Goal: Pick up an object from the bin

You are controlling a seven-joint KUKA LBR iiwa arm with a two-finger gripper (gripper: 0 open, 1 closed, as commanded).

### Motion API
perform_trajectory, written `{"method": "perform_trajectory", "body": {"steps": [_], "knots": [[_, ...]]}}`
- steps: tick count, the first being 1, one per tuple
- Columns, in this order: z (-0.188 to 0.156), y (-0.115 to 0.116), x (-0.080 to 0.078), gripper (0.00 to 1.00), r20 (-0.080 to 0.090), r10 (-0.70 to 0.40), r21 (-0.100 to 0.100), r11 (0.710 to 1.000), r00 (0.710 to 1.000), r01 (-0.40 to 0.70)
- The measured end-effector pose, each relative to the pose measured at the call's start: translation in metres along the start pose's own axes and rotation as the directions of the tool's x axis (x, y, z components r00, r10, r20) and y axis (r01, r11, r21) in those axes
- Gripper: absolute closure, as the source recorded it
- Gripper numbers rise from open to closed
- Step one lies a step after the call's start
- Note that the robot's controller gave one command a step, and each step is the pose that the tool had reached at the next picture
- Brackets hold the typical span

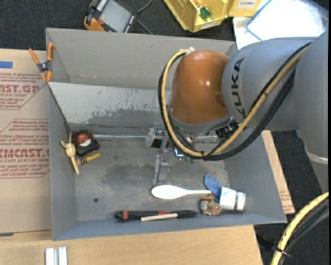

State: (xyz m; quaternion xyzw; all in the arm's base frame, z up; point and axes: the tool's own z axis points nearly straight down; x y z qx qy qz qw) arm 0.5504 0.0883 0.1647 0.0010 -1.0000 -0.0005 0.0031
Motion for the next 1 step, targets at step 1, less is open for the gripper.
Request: {"method": "perform_trajectory", "body": {"steps": [1], "knots": [[-0.0044, -0.0005, -0.0019, 0.00, 0.008, 0.001, -0.001, 1.000, 1.000, -0.001]]}}
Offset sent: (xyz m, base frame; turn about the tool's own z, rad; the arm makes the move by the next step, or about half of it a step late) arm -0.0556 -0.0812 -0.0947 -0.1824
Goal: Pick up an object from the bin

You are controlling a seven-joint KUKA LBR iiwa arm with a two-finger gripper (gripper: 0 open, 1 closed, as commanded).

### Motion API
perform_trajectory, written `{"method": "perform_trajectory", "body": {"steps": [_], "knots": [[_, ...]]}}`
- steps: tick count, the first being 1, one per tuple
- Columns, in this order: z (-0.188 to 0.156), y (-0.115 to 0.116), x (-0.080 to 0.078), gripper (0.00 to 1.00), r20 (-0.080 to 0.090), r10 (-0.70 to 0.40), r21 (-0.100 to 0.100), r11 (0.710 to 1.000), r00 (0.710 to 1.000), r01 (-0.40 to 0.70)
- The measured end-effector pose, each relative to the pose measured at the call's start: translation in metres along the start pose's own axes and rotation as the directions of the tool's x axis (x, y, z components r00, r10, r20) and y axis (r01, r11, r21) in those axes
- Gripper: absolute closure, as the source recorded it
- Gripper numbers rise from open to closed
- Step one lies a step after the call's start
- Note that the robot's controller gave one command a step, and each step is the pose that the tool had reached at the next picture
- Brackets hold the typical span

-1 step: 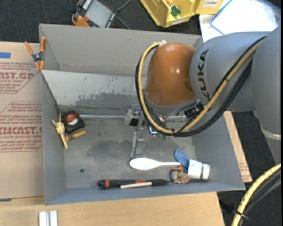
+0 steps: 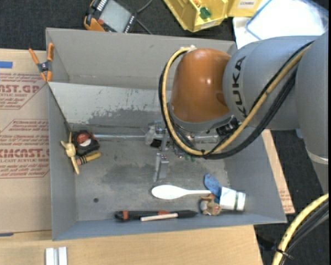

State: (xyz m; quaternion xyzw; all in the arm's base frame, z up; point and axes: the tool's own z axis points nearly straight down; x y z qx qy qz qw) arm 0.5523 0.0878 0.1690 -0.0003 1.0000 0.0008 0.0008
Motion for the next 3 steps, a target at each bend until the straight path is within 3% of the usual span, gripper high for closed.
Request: {"method": "perform_trajectory", "body": {"steps": [1, 2, 3], "knots": [[0.099, -0.082, 0.055, 0.00, 0.011, -0.177, 0.001, 0.984, 0.984, 0.177], [0.020, -0.102, 0.058, 0.00, 0.011, -0.200, -0.001, 0.980, 0.980, 0.200], [0.090, -0.081, 0.055, 0.00, 0.011, -0.186, -0.002, 0.983, 0.983, 0.186]]}}
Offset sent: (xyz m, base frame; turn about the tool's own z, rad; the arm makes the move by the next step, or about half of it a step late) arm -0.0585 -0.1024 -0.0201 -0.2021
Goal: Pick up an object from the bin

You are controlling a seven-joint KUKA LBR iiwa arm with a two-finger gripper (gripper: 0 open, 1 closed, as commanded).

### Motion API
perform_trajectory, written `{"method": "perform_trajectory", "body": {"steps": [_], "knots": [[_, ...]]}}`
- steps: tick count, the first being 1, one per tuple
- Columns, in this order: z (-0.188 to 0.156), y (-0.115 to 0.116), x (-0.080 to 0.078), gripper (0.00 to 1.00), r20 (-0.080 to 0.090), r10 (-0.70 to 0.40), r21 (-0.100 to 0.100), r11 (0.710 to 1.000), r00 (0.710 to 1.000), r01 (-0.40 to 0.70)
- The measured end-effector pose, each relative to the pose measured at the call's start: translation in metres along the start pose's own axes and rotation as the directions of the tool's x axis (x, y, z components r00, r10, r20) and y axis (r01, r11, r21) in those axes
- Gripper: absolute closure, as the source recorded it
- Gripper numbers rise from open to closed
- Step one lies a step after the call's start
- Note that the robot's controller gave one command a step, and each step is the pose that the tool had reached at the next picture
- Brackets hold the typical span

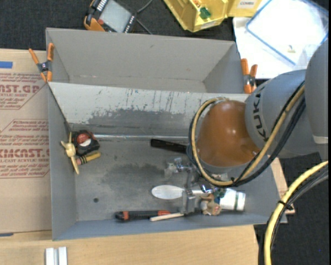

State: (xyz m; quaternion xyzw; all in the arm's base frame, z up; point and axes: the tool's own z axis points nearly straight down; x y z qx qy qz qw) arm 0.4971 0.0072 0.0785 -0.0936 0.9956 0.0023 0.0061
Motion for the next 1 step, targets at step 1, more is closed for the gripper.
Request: {"method": "perform_trajectory", "body": {"steps": [1], "knots": [[0.0059, -0.0003, 0.0121, 0.00, 0.028, -0.090, 0.007, 0.996, 0.996, 0.089]]}}
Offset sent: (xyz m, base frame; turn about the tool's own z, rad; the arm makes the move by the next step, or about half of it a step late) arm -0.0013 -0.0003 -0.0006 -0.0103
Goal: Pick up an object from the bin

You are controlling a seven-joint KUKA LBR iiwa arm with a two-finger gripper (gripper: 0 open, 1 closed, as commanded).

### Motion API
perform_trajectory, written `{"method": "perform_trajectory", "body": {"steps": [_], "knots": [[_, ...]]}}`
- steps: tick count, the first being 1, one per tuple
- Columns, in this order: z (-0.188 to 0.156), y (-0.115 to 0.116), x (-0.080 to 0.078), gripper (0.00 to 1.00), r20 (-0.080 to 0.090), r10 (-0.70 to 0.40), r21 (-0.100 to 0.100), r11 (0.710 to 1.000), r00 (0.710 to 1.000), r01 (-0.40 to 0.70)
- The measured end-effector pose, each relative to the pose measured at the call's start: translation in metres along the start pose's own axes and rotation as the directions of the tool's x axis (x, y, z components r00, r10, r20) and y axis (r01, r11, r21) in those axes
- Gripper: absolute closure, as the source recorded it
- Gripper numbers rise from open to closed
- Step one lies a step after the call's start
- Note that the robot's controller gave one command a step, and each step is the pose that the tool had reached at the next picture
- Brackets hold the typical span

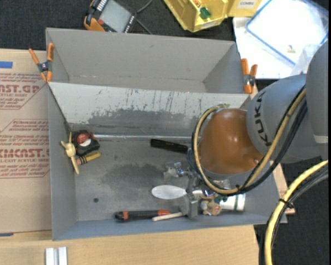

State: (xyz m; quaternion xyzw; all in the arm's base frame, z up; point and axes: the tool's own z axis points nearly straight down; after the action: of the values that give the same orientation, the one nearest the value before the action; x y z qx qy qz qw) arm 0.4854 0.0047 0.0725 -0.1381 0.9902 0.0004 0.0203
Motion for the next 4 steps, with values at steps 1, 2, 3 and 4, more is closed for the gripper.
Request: {"method": "perform_trajectory", "body": {"steps": [1, 2, 3, 4], "knots": [[-0.005, 0.000, -0.011, 1.00, -0.024, 0.079, -0.006, 0.997, 0.997, -0.079], [-0.005, 0.000, -0.011, 1.00, -0.024, 0.079, -0.006, 0.997, 0.997, -0.079], [-0.008, 0.001, -0.011, 1.00, -0.025, 0.079, -0.006, 0.997, 0.997, -0.079], [-0.019, 0.001, -0.011, 1.00, -0.028, 0.079, -0.007, 0.997, 0.996, -0.080]]}}
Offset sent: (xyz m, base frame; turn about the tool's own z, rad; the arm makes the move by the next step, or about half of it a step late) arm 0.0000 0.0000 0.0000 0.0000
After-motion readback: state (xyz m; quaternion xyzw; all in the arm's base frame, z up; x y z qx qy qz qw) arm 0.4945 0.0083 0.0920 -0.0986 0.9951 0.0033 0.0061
